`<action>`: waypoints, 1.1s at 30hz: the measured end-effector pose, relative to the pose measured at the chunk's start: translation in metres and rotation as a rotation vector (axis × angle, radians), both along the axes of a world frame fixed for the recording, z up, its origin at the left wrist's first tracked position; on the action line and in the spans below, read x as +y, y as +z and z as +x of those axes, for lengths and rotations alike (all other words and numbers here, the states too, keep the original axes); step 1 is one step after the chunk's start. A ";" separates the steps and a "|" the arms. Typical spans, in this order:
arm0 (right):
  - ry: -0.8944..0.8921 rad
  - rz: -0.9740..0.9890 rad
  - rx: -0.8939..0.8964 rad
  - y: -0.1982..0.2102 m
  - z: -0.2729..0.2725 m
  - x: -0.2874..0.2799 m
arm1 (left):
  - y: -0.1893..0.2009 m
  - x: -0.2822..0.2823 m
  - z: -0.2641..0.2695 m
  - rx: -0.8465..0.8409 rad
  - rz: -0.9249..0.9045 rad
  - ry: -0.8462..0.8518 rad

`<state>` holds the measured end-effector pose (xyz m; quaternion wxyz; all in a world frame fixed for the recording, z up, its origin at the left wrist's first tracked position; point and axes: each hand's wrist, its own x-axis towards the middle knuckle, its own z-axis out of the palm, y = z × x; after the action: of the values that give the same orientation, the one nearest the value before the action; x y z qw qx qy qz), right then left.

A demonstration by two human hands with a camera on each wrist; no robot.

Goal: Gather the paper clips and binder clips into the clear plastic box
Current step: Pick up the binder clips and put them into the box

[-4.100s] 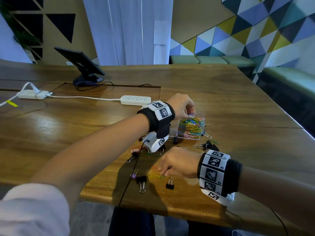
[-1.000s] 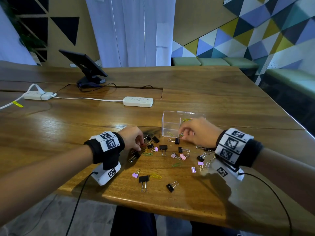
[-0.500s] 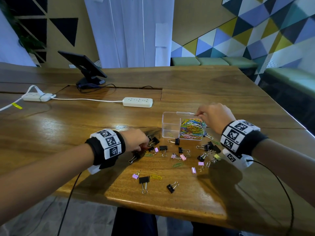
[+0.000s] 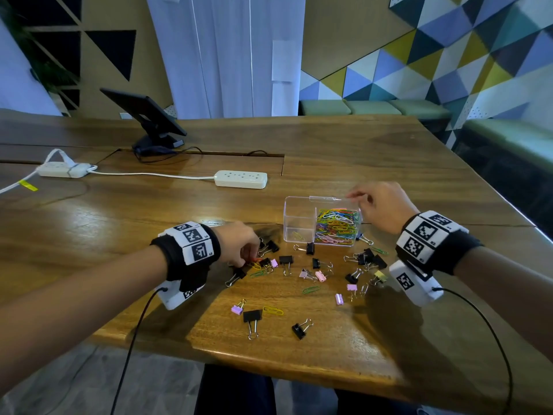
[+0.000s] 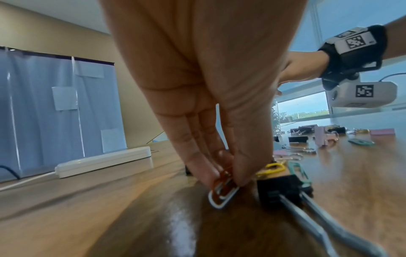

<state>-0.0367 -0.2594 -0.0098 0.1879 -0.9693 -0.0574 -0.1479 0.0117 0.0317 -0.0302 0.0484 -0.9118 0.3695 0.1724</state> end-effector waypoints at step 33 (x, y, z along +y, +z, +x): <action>-0.139 -0.030 0.380 -0.004 -0.018 -0.025 | 0.054 -0.116 0.005 -0.168 -0.566 -0.047</action>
<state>-0.0544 -0.2848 -0.0137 0.1701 -0.9841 0.0438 0.0259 0.0162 -0.0848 0.0234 -0.1732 -0.8913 0.4187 -0.0147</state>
